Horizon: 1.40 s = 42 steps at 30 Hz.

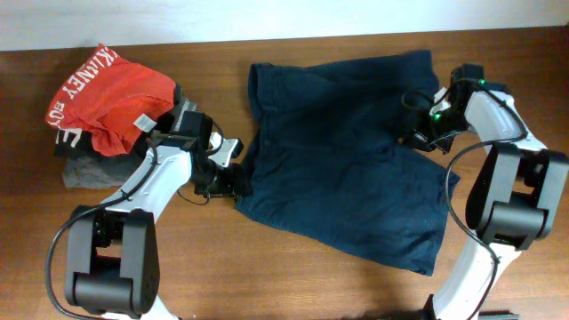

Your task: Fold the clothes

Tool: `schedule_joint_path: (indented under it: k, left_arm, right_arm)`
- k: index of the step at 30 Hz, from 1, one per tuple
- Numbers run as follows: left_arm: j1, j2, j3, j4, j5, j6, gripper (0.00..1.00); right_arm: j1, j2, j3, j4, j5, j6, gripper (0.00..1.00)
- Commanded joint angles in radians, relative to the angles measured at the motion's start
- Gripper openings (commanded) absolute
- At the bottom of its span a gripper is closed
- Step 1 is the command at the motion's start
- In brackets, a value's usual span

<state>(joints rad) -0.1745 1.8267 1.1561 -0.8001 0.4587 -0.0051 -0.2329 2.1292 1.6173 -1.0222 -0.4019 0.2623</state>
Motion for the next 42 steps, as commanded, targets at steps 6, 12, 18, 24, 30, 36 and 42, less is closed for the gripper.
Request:
schedule_joint_path:
  k: [6,12,18,24,30,36,42]
  left_arm:
    - [-0.001,-0.027,0.012,0.029,0.017,-0.003,0.59]
    - [-0.001,-0.027,0.012,0.025,0.017,-0.003,0.61]
    - [-0.001,-0.027,0.012,0.027,0.017,-0.003,0.63]
    - [-0.001,-0.027,0.012,0.026,0.028,-0.003,0.68]
    - [-0.001,-0.027,0.012,0.026,0.028,-0.003,0.69]
    - [-0.001,-0.027,0.012,0.026,0.027,-0.003,0.70]
    - [-0.001,-0.027,0.012,0.027,0.024,-0.003,0.71]
  right_arm:
    - [0.047,-0.045,-0.138,-0.045,0.130,-0.064,0.04]
    - [0.063,-0.045,-0.383,0.243,0.130,0.084,0.04]
    - [0.063,-0.043,-0.505,0.512,0.278,0.302,0.04]
    - [0.052,-0.043,-0.430,0.542,0.271,0.265,0.04]
    - [0.028,-0.060,-0.240,0.337,0.062,0.043,0.04]
    - [0.007,-0.179,-0.132,0.083,0.040,-0.113,0.04]
    - [0.046,-0.196,-0.196,-0.060,0.069,-0.127,0.04]
